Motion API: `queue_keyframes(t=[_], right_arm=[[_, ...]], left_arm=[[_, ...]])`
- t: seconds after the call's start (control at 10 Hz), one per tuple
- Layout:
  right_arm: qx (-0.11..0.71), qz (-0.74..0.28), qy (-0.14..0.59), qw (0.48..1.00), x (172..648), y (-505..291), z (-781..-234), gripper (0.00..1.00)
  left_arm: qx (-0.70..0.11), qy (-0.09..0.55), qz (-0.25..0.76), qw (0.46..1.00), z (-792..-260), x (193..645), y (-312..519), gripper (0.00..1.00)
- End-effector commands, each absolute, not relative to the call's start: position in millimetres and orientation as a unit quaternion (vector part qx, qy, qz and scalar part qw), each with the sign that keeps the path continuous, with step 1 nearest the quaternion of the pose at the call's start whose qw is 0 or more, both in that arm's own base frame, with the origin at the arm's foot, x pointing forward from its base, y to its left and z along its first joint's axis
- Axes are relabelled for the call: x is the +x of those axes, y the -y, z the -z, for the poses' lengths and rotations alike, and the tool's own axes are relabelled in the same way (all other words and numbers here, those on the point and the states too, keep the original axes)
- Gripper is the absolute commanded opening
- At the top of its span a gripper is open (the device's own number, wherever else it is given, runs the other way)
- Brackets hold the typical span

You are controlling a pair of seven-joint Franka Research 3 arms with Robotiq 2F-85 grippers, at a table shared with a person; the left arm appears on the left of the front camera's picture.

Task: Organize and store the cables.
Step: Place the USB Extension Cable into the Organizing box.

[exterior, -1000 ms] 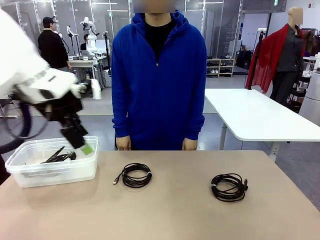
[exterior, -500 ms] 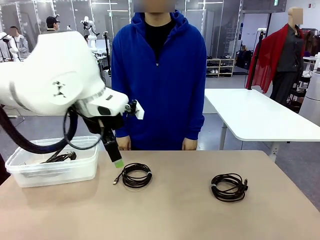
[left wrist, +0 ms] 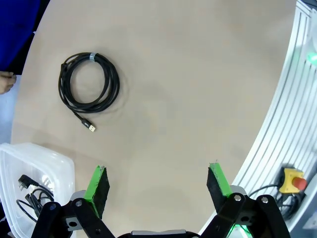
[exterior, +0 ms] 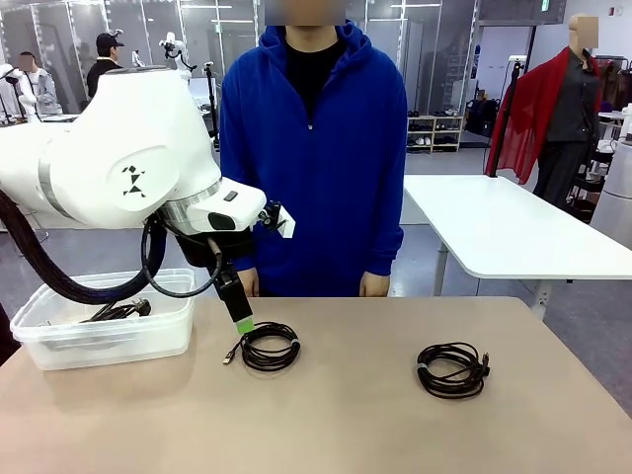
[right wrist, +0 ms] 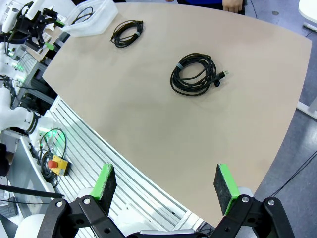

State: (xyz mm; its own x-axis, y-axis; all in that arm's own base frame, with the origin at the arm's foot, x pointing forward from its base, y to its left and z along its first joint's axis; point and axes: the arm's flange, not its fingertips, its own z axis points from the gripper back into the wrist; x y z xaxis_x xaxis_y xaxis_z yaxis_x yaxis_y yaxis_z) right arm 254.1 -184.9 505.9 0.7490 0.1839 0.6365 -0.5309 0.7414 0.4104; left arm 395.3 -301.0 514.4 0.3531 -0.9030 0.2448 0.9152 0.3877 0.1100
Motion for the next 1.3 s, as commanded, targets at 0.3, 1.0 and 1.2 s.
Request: queue_keyframes(t=[0.3,1.0,1.2], right_arm=[[0.301,-0.207,0.298,0.882,254,186,-506,1.00],[0.301,-0.207,0.298,0.882,254,186,-506,1.00],[0.301,-0.207,0.298,0.882,254,186,-506,1.00]], left_arm=[[-0.023,0.133,0.553,0.822,-514,396,301,1.00],[-0.020,0.175,0.404,0.898,-437,470,350,1.00],[-0.019,0.163,0.330,0.929,-427,480,353,1.00]])
